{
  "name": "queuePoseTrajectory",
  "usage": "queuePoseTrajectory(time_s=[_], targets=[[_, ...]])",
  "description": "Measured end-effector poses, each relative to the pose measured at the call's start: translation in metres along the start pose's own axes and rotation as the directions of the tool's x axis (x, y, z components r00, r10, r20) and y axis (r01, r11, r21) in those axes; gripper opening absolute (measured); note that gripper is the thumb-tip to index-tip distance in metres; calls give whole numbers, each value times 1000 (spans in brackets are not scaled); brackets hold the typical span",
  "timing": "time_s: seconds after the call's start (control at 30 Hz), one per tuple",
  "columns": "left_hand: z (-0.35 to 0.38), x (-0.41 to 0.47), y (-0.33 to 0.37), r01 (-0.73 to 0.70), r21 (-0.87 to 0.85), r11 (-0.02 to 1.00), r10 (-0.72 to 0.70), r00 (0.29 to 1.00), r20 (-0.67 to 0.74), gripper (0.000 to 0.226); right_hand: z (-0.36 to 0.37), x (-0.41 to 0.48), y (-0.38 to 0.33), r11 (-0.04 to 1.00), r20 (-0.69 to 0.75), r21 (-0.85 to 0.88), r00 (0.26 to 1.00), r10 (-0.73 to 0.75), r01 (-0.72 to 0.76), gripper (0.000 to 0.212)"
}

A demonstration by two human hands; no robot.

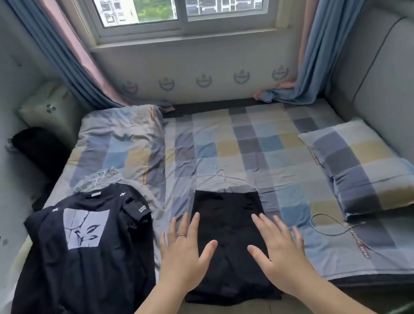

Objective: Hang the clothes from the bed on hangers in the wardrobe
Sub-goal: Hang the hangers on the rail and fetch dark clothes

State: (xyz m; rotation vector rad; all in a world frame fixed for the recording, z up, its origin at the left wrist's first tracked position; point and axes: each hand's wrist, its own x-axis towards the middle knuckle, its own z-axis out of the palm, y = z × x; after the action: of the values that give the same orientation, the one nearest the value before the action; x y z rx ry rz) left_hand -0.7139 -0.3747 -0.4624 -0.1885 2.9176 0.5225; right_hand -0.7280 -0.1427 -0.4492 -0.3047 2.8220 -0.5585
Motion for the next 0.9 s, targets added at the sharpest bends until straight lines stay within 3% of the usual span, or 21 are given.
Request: queuePoseTrajectory(time_s=[0.27, 0.63, 0.9], targets=[[19, 79, -11, 68, -28, 997, -66, 996, 67, 76, 9, 79, 17, 996, 85, -78, 995, 45, -38, 67], [68, 231, -57, 73, -76, 994, -50, 961, 270, 74, 54, 216, 41, 957, 159, -172, 953, 259, -232, 65], [178, 333, -103, 293, -173, 940, -184, 865, 468, 70, 158, 316, 118, 915, 290, -87, 869, 401, -393, 61]])
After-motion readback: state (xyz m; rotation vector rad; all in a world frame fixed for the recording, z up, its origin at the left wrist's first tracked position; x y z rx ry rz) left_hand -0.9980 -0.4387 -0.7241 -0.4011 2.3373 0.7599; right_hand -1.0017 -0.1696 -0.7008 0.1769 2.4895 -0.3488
